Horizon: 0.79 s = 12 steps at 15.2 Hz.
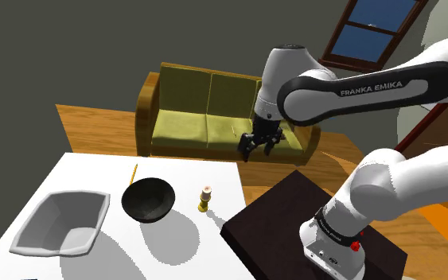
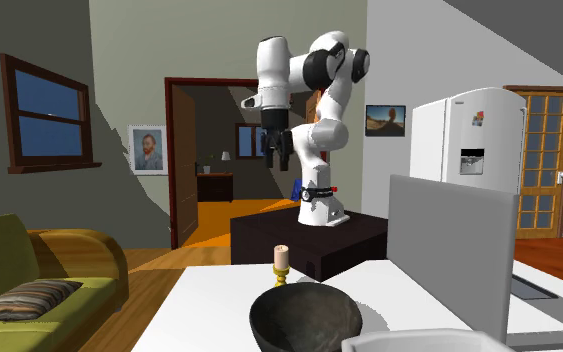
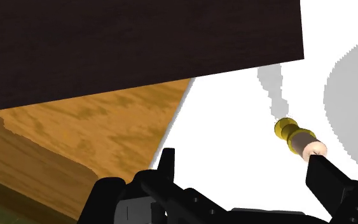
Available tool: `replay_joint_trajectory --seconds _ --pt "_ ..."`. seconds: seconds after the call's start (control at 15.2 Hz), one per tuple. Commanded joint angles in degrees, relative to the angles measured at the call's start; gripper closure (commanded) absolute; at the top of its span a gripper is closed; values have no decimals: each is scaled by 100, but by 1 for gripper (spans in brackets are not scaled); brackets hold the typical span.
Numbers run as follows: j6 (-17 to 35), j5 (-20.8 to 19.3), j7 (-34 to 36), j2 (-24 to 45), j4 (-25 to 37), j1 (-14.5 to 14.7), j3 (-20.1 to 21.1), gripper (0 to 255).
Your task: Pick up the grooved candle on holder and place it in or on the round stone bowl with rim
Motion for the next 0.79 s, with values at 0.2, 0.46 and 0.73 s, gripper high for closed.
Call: replay_joint_trajectory --seconds 0.2,0.46,0.73 --pt "1282 182 636 1098 -53 13 575 0" --pt "2247 8 1296 2146 108 -123 1064 0" --pt "3110 -788 2323 3325 426 -400 1496 0"
